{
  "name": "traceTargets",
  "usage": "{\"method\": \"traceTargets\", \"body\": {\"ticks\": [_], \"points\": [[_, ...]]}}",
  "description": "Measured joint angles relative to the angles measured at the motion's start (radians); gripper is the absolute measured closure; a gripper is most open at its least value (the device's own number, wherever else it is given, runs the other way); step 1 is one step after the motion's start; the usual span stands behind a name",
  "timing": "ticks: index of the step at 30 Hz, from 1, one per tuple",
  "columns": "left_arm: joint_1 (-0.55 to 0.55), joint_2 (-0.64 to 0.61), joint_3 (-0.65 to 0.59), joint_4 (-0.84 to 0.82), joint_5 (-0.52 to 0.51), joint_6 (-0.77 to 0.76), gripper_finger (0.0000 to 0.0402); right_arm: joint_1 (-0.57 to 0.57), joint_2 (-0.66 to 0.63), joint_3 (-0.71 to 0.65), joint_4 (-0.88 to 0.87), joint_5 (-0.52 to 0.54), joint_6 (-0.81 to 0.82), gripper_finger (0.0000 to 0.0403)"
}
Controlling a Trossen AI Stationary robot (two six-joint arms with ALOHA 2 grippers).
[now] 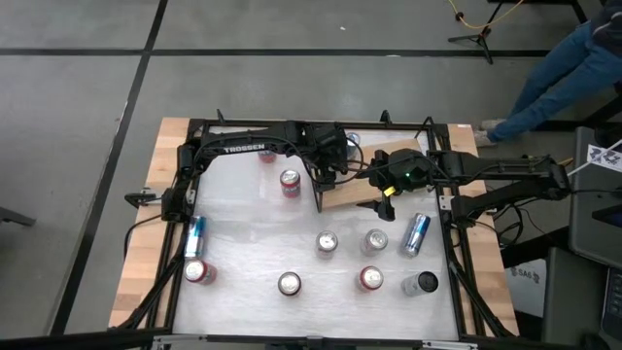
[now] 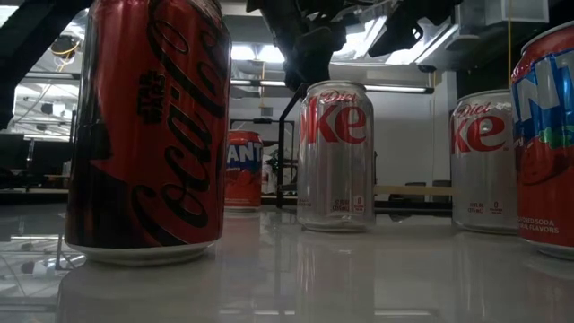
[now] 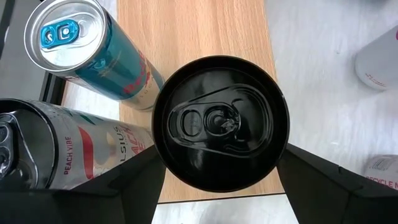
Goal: Place canned beverage on shelf
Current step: Put the top white black soda can on the shelf aligned with the other white black soda can
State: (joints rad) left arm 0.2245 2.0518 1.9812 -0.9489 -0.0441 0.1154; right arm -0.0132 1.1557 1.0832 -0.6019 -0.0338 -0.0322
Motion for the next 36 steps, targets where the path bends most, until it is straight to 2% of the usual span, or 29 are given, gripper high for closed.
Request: {"method": "traceTargets", "body": {"ticks": [23, 31, 36], "points": [[-0.011, -0.080, 0.000, -0.044, -0.012, 0.000, 0.0115, 0.000, 0.000, 0.001, -0.001, 0.000, 0.000, 0.0033], [-0.039, -0.186, 0.000, -0.133, -0.018, 0.007, 0.0115, 0.000, -0.001, 0.001, -0.008, -0.001, 0.000, 0.0033], [-0.060, -0.312, -0.001, -0.213, -0.018, 0.013, 0.0115, 0.000, 0.000, 0.001, -0.010, -0.001, 0.000, 0.0033]]}}
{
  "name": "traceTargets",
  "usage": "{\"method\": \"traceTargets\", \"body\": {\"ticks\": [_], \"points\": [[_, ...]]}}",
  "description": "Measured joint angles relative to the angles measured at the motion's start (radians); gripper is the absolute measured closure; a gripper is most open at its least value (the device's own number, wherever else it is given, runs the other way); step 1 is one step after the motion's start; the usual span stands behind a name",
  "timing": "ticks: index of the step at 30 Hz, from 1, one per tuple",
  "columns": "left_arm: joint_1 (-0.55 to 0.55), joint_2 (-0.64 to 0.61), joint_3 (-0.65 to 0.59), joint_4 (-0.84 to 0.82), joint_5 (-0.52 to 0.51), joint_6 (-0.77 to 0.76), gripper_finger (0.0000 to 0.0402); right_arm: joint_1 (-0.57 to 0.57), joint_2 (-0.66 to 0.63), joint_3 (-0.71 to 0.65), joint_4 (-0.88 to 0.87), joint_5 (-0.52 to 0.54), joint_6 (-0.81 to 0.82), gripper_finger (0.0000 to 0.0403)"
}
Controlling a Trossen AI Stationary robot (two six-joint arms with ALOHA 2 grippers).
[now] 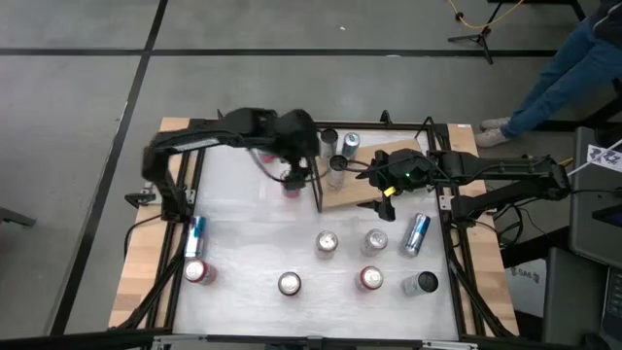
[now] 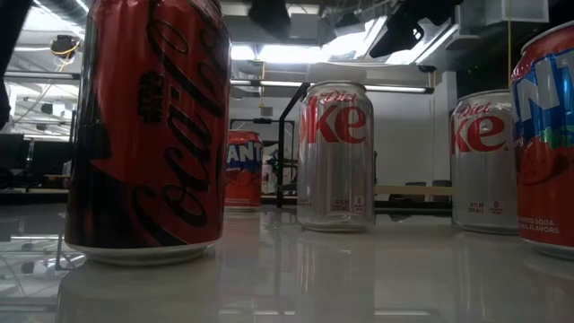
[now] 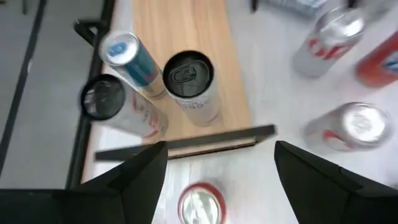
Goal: Place canned beverage on shelf
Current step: Put the top white black soda can on the shelf aligned with the other white black soda can
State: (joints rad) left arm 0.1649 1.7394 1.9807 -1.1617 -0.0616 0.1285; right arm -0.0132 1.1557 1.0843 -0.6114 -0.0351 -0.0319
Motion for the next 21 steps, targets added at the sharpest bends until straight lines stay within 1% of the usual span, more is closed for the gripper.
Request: {"method": "traceTargets", "body": {"ticks": [3, 5, 9, 12, 15, 17, 21], "points": [[-0.022, -0.105, -0.051, 0.014, -0.002, -0.014, 0.0115, 0.000, 0.004, 0.000, 0.002, -0.001, 0.000, 0.0033], [-0.043, -0.187, -0.129, 0.065, -0.002, -0.020, 0.0115, 0.000, 0.011, 0.000, 0.004, -0.001, 0.000, 0.0033], [-0.078, -0.369, -0.384, 0.258, -0.010, -0.042, 0.0115, 0.000, 0.046, 0.000, 0.019, -0.001, 0.000, 0.0033], [-0.092, -0.500, -0.586, 0.403, -0.045, -0.061, 0.0115, 0.000, 0.084, 0.000, 0.040, -0.001, 0.000, 0.0033], [-0.095, -0.607, -0.756, 0.534, -0.075, -0.089, 0.0115, 0.000, 0.128, 0.000, 0.049, -0.002, 0.000, 0.0033], [-0.095, -0.663, -0.852, 0.607, -0.082, -0.106, 0.0115, 0.000, 0.157, 0.000, 0.052, -0.002, 0.002, 0.0033], [-0.095, -0.734, -0.993, 0.701, -0.083, -0.128, 0.0115, 0.000, 0.220, 0.000, 0.053, -0.002, 0.026, 0.0033]]}}
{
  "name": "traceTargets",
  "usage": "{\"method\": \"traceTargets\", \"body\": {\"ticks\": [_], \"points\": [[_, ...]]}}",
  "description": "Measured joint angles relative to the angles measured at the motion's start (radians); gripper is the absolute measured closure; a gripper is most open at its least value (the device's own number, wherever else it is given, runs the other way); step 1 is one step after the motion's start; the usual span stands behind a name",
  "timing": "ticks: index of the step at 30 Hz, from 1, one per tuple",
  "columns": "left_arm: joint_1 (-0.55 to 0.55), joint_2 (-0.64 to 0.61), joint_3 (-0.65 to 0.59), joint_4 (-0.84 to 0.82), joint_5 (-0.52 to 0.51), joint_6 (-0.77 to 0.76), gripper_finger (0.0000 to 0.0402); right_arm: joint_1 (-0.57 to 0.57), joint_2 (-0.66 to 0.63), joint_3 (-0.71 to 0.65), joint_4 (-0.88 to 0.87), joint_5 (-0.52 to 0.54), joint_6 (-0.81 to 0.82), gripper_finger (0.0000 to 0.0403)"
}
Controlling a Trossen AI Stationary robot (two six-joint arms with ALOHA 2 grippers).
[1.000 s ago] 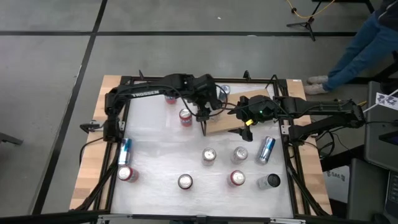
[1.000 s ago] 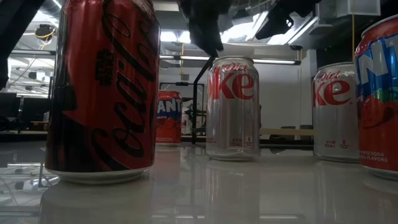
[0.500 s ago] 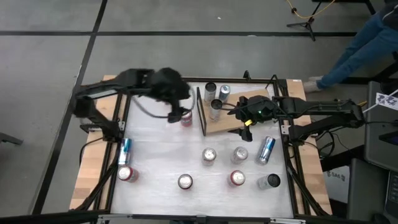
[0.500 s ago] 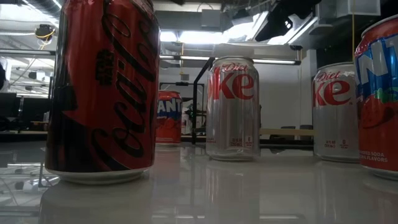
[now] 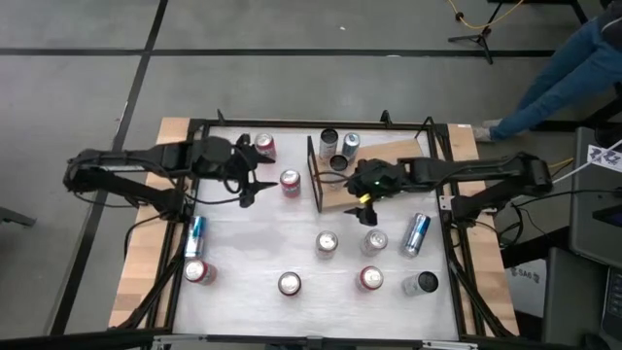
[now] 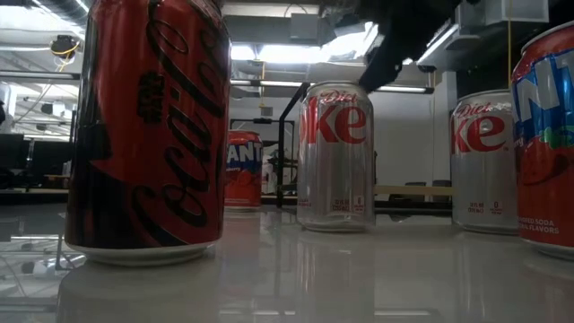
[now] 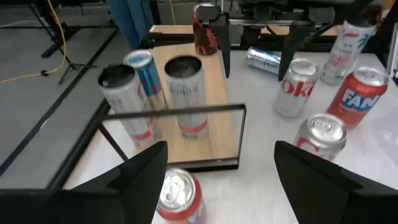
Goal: Place canned beverage on shelf
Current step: Put the top white black soda can on the shelf aligned with the other white black soda can
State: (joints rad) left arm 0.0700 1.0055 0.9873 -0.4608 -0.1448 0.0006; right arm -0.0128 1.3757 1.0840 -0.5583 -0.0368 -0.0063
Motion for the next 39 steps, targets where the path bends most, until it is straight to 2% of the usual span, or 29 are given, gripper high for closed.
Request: {"method": "traceTargets", "body": {"ticks": [11, 17, 29, 39], "points": [[0.000, -0.026, -0.286, 0.322, 0.000, 0.021, 0.0115, 0.000, 0.118, 0.000, 0.008, 0.002, 0.002, 0.0033], [0.001, -0.026, -0.377, 0.469, 0.000, 0.028, 0.0115, 0.000, 0.152, 0.000, 0.011, 0.003, -0.006, 0.0033], [0.001, -0.026, -0.394, 0.516, 0.000, 0.028, 0.0115, -0.013, 0.183, -0.001, 0.043, 0.022, -0.078, 0.0033], [0.001, -0.026, -0.394, 0.524, 0.000, 0.028, 0.0115, -0.085, 0.200, -0.001, 0.066, 0.046, -0.082, 0.0033]]}}
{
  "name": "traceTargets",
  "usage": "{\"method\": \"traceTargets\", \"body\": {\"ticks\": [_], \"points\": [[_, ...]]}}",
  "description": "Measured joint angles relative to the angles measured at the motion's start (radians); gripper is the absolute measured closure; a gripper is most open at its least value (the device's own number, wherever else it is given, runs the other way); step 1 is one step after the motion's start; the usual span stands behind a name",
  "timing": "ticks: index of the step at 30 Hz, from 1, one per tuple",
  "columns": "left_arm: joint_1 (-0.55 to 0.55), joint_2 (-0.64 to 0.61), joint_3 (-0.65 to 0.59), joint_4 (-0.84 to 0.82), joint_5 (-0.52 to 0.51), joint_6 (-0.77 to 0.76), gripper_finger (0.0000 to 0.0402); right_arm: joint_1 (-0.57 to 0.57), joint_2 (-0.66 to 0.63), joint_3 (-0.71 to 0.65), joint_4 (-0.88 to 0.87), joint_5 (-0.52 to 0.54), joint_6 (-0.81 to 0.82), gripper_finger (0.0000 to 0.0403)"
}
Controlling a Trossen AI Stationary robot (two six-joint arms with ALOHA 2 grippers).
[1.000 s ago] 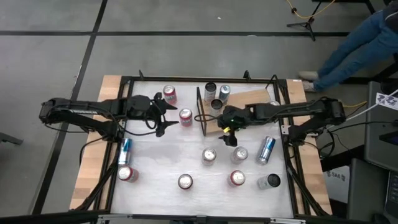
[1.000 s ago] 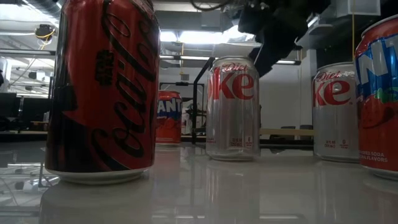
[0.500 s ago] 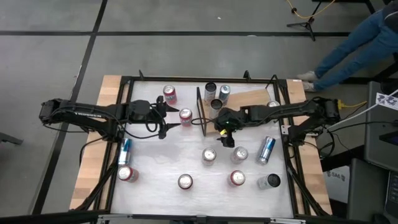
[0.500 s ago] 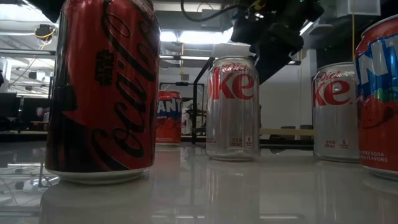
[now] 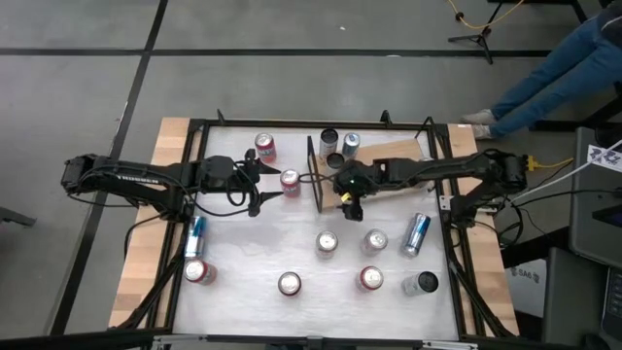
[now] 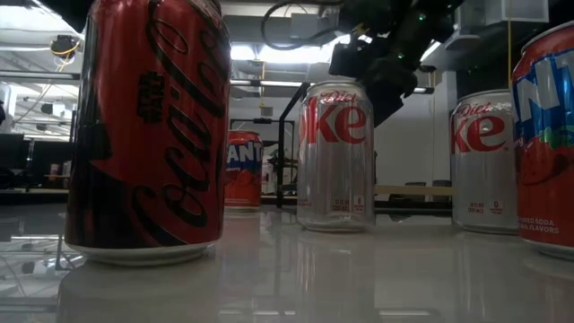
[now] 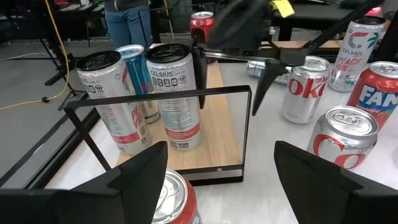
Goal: Place canned beverage on shelf
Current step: Put the top white black soda can on the shelf aligned with the other white black soda can
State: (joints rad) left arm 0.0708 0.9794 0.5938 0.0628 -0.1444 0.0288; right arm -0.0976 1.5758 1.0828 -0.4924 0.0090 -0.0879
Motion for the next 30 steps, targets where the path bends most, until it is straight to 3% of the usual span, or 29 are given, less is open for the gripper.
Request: {"method": "traceTargets", "body": {"ticks": [7, 15, 30], "points": [[0.000, 0.000, 0.000, 0.000, 0.000, 0.000, 0.0115, -0.029, 0.000, 0.000, 0.032, -0.005, 0.000, 0.0033], [0.000, 0.000, 0.000, 0.000, 0.000, 0.000, 0.0115, -0.027, 0.000, 0.000, 0.035, -0.140, 0.004, 0.0033], [0.000, 0.000, 0.000, -0.001, 0.000, -0.001, 0.0115, -0.027, 0.000, 0.000, 0.196, -0.061, -0.030, 0.0033]]}}
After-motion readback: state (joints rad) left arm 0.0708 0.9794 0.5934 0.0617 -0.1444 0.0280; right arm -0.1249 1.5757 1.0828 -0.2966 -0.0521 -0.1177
